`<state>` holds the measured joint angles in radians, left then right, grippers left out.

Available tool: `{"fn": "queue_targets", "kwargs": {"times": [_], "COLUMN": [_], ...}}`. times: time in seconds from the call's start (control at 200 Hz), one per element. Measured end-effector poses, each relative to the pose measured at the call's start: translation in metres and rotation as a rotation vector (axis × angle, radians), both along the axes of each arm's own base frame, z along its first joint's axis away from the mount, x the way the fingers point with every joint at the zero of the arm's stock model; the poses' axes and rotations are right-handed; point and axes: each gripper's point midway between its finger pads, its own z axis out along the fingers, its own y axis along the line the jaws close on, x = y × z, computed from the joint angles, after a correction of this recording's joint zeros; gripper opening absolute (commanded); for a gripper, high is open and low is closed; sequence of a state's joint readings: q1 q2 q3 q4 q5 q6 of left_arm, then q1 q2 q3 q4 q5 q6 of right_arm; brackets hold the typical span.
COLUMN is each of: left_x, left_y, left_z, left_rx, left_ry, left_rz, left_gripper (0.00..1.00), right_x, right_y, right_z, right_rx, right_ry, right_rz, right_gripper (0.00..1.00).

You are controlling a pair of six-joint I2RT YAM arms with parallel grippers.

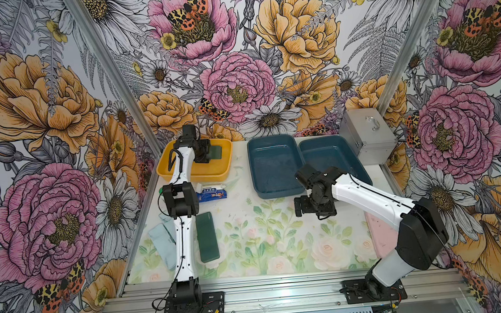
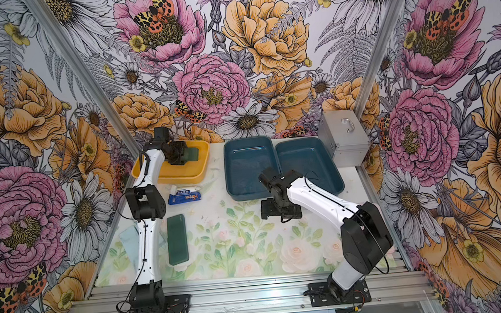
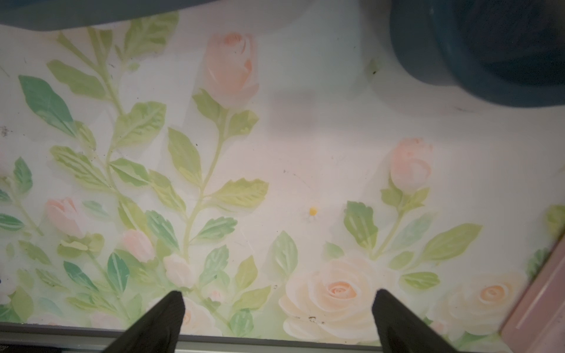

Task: Place the pencil cases by color into the storage box
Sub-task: Place the pencil case at the storage box.

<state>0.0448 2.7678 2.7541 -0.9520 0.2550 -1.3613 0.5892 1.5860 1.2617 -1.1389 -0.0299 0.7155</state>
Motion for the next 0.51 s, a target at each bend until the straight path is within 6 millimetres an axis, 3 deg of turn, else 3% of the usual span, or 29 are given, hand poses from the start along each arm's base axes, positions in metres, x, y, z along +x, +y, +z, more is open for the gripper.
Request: {"fn": "queue_targets", "kwargs": {"times": [0.12,0.33,0.505], "left_x": [0.0,0.003,0.007], "left_y": [0.001,0.003,0.003], "left_z": [-0.003,0.001,0.02], "left_rx": [-0.003,0.004,0.027], "left_ry": [0.004,-0.015,-0.065], "left_rz": [0.006,-0.001,-0.036], "left_gripper": [0.99,0.99,0.99], "right_x": [0.001,-0.001,-0.003], "right_y": [-0.001,-0.003,-0.004], "right_z": [0.0,-0.002,0.001], "right_rx": [-0.002,-0.01,-0.003], "right_ry": [-0.002,0.003,-0.007], "right_rz": [-0.008,-0.013,-0.013], "right_gripper": [0.99,0.99,0.99]}}
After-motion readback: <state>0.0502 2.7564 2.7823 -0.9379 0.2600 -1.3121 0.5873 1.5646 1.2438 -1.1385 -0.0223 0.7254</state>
